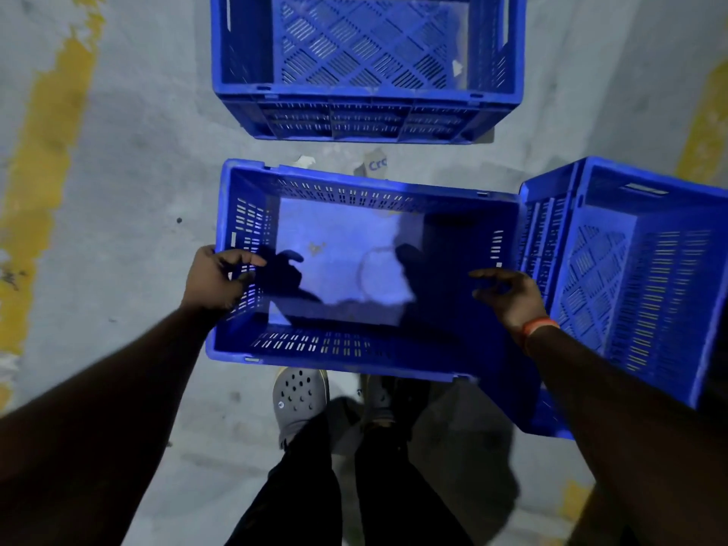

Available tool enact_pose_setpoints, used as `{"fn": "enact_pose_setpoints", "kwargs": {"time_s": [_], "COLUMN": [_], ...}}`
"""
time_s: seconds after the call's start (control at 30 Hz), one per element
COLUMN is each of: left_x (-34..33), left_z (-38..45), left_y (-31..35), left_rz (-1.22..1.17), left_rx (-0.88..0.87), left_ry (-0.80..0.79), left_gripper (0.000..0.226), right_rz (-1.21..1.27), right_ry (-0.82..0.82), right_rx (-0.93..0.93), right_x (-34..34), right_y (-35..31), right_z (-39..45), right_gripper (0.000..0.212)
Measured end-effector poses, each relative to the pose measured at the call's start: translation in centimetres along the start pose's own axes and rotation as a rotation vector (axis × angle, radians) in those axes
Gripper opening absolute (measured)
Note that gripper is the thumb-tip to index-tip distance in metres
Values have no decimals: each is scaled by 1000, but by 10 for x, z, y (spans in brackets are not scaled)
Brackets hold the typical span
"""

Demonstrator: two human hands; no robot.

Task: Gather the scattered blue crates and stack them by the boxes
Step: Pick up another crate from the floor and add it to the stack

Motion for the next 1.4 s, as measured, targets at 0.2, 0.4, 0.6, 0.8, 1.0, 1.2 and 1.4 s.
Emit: {"fn": "enact_pose_setpoints", "kwargs": {"time_s": [0.2, 0.4, 0.6, 0.8, 1.0, 1.2, 1.4], "left_x": [25, 74, 135, 202, 241, 242, 235], "left_z": [-39, -92, -173, -273, -355, -443, -549], "left_y": [44, 94, 165, 244, 262, 236, 213], "left_rz": [-117, -215, -368, -336, -147, -172, -282], "left_rx": [52, 93, 126, 89, 64, 141, 221], "left_ry": [-13, -32, -2, 98, 239, 411, 669], "left_gripper": [25, 23, 22, 22, 15, 10, 6], "right_rz": [1, 27, 76, -154, -214, -300, -430], "right_ry": [47, 72, -25, -39, -46, -97, -185], "right_rx": [-30, 5, 38, 125, 408, 451, 643], "right_x": [39, 94, 156, 220, 253, 242, 210], "right_y": [-16, -61, -116, -158, -219, -245, -299], "right_z": [-50, -125, -214, -281, -331, -344, -363], "right_gripper": [40, 41, 37, 34, 20, 15, 21]}}
Point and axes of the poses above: each hand's wrist, its own z-axis towards the middle knuckle, its own x-axis out of the back of the hand, y = z × x, the point moved 4 cm from there along z, towards the middle knuckle, and after that the axes turned 15 degrees about -z, right-handed, at the moved point
